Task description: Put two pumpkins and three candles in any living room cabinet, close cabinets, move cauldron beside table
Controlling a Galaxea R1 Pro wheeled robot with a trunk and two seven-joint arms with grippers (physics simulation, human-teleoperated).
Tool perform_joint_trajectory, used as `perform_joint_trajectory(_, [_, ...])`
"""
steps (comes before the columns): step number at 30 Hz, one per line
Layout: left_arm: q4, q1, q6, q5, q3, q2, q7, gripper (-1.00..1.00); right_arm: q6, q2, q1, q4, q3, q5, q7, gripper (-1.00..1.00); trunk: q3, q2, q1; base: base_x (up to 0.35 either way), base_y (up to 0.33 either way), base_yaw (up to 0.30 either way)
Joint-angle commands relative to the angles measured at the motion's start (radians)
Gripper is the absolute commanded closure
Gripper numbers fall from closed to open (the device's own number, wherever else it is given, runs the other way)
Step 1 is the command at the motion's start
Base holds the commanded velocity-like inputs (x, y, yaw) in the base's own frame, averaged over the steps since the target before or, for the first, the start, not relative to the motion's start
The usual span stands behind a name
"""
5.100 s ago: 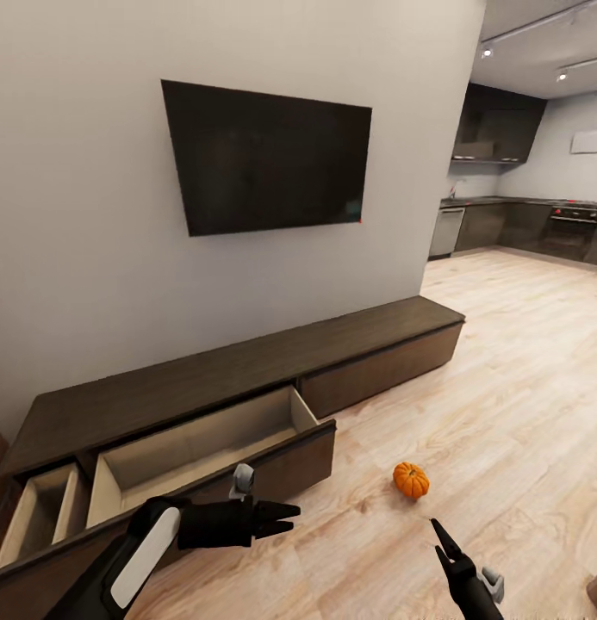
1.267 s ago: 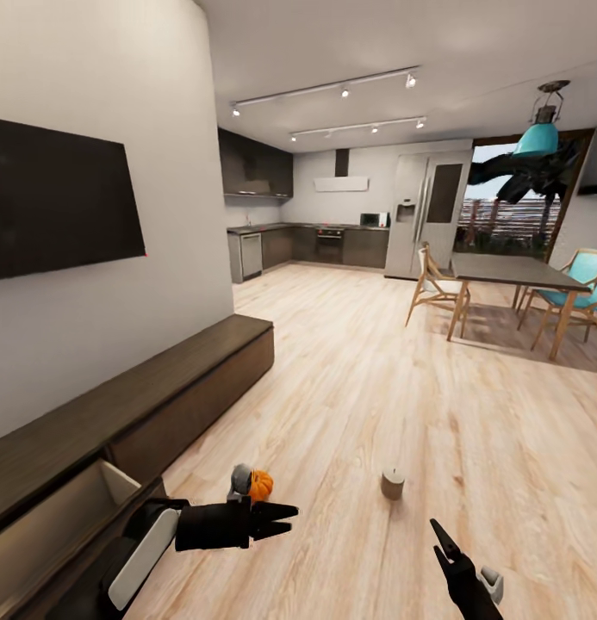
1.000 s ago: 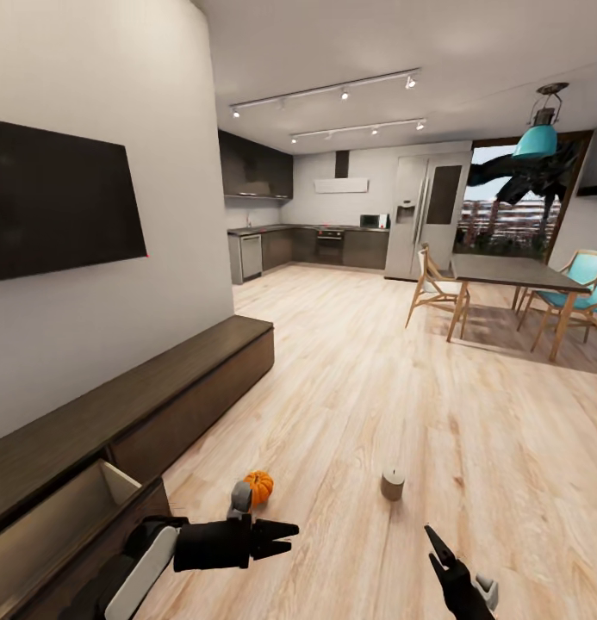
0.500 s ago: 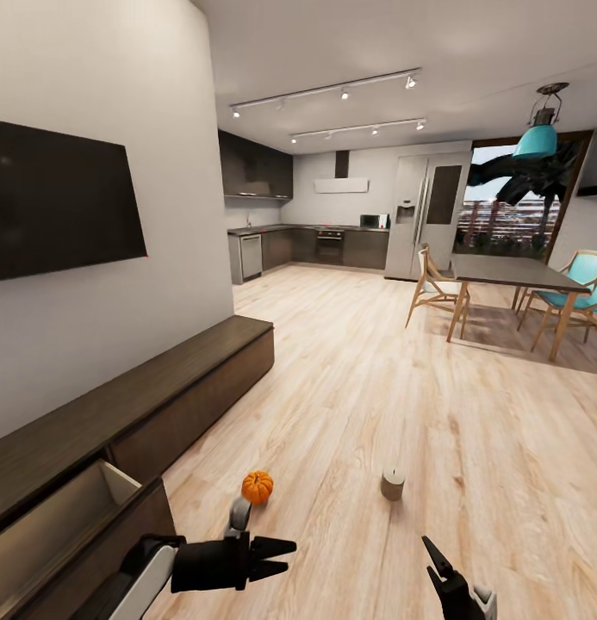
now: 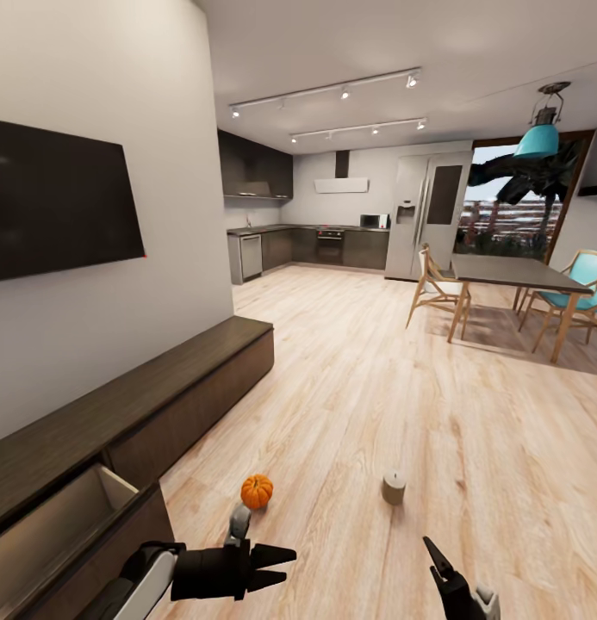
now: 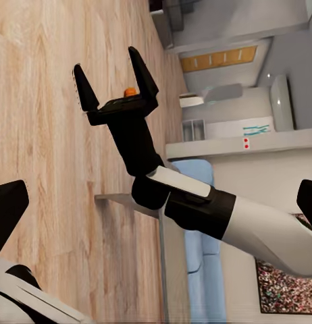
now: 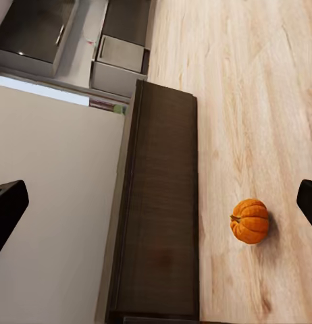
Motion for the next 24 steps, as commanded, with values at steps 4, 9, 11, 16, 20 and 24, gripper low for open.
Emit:
perform_joint_trajectory(4, [0.004,-0.001,-0.006,0.003,-0.007,0.001,0.001,-1.0,-0.027,-0.001,0.0,0.001,-0.005,0.008,-0.02,-1.0,-0.001,0.0,0.0,0.044,0.0,0.0])
perform_joint_trajectory(9, [0.008,-0.001,-0.015,-0.022,-0.006,0.0,0.057,-1.0,-0.034,-0.001,0.0,-0.009,-0.003,0.024,-0.165,-1.0,-0.001,0.0,0.0,0.005,0.0,0.0])
perform_joint_trajectory(11, [0.008,-0.001,-0.016,-0.026,-0.005,-0.004,0.075,-1.0,-0.034,-0.001,0.0,-0.01,-0.003,0.027,-0.206,-1.0,-0.001,0.0,0.0,0.001,0.0,0.0])
perform_joint_trajectory(16, [0.007,-0.001,-0.016,-0.032,-0.005,-0.012,0.089,-1.0,-0.026,-0.005,-0.001,-0.011,0.031,0.055,-0.297,-1.0,-0.001,0.0,0.0,0.0,0.0,0.0])
perform_joint_trajectory(20, [0.005,-0.001,-0.018,-0.033,-0.006,-0.013,0.092,-1.0,-0.018,-0.005,-0.001,-0.046,0.079,0.071,-0.427,-1.0,-0.001,0.0,0.0,0.0,0.0,0.0])
perform_joint_trajectory(24, [-0.002,-0.001,-0.02,-0.033,-0.006,-0.017,0.159,-1.0,-0.013,-0.005,-0.001,-0.213,0.173,0.081,-0.652,-1.0,-0.001,0.0,0.0,0.0,0.0,0.0])
